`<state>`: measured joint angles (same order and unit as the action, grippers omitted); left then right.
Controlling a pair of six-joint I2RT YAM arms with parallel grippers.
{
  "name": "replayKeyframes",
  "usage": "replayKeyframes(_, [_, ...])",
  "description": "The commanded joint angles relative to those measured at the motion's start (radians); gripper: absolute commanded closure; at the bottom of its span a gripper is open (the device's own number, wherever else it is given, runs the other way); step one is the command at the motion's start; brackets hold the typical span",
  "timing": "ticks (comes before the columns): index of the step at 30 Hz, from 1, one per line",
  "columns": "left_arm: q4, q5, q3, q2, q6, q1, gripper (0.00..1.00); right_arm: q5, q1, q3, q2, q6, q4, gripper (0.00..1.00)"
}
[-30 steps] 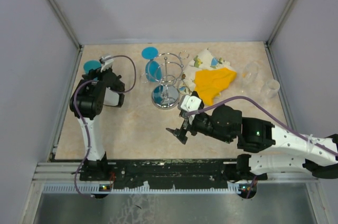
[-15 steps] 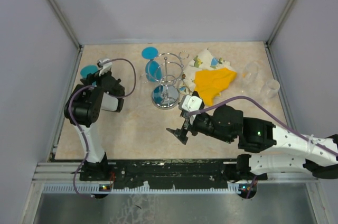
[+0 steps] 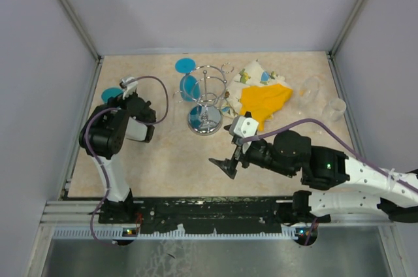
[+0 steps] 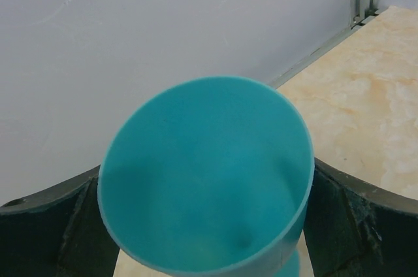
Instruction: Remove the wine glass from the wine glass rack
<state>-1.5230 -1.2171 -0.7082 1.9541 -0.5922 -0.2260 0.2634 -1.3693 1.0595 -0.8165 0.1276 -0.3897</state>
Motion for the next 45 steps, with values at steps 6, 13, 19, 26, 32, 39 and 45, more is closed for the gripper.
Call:
replayKeyframes(6, [-0.266,-0.082,0.001,-0.003,-0.007,-0.047,0.00,-0.007,0.009,-0.004,0.017,-0.006,0.039,0.01])
replayKeyframes(13, [-0.266,-0.132,0.046,-0.034,0.023,-0.078,0.00,-0.014,0.009,-0.005,0.017,-0.006,0.039,0.01])
replayKeyframes(19, [-0.266,-0.161,0.057,-0.061,0.021,-0.075,0.00,-0.020,0.009,-0.004,0.022,-0.009,0.034,0.01])
replayKeyframes(26, [-0.266,-0.217,0.093,-0.115,0.022,-0.090,0.00,-0.031,0.009,-0.012,0.023,-0.008,0.052,0.01])
replayKeyframes(32, [-0.266,-0.235,0.118,-0.148,0.027,-0.118,0.00,-0.041,0.009,-0.007,0.028,-0.012,0.043,0.01])
replayKeyframes(39, [-0.266,-0.264,0.152,-0.152,0.038,-0.153,0.00,-0.056,0.009,-0.009,0.044,-0.018,0.039,0.01])
replayKeyframes(45, [-0.266,-0.283,0.167,-0.182,0.016,-0.192,0.00,-0.059,0.009,-0.006,0.052,-0.022,0.032,0.01])
